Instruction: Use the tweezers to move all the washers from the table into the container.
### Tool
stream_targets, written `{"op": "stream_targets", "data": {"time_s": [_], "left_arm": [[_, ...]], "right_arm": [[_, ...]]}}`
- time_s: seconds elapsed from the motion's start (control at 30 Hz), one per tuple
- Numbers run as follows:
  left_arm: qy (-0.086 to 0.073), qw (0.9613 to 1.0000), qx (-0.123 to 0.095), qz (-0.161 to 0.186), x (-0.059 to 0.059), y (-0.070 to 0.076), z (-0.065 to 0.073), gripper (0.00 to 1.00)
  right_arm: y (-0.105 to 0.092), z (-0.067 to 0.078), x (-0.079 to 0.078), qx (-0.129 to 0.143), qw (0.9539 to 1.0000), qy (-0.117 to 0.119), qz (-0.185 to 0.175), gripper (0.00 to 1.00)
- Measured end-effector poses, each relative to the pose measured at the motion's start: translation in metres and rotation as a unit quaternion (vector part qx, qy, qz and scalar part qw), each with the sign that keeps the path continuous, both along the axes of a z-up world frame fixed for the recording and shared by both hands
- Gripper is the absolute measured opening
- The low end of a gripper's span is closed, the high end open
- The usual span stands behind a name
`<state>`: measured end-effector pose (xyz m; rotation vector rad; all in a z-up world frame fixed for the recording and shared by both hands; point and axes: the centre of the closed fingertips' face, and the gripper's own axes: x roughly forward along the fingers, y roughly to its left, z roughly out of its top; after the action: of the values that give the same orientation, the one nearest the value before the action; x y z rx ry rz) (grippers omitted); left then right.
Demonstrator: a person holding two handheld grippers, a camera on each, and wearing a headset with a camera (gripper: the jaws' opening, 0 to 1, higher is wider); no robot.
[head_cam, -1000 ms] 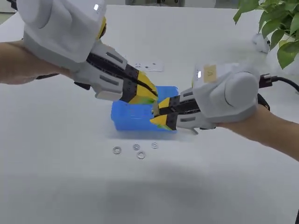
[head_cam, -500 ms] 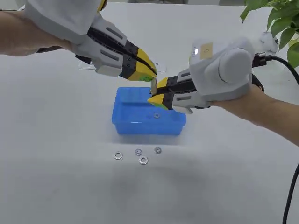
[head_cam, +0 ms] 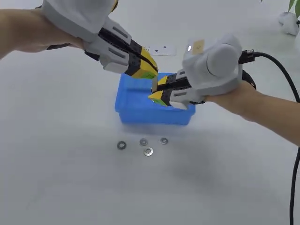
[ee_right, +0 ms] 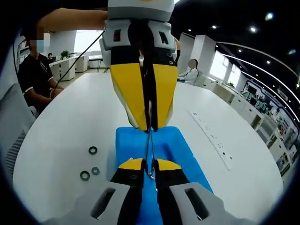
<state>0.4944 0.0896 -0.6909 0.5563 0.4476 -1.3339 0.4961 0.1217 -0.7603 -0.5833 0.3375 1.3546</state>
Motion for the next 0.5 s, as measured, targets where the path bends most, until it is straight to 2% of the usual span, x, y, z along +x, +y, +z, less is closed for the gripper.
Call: {"op": "stream_targets", "data": {"time_s": [0.17, 0.3, 0.33, 0.4, 0.5], "left_arm": [[0.007, 0.9999, 0.003, 0.015, 0.008, 0.003, -0.008, 0.06], [0.014, 0.9996, 0.0, 0.025, 0.012, 0.004, -0.012, 0.06], [0.022, 0.9993, -0.004, 0.031, 0.009, 0.002, -0.012, 0.06], [0.023, 0.9992, -0.005, 0.032, 0.005, 0.001, -0.011, 0.06], [0.025, 0.9992, -0.003, 0.031, 0.002, -0.001, -0.011, 0.06]], "right_arm": [[0.002, -0.009, 0.006, -0.004, 0.9997, 0.02, -0.014, 0.1], [0.001, -0.013, 0.008, -0.013, 0.9994, 0.023, -0.021, 0.1], [0.0, -0.014, 0.009, -0.015, 0.9993, 0.024, -0.025, 0.1], [-0.001, -0.015, 0.007, -0.016, 0.999, 0.033, -0.027, 0.1], [-0.002, -0.016, 0.007, -0.019, 0.9989, 0.032, -0.028, 0.1]]}}
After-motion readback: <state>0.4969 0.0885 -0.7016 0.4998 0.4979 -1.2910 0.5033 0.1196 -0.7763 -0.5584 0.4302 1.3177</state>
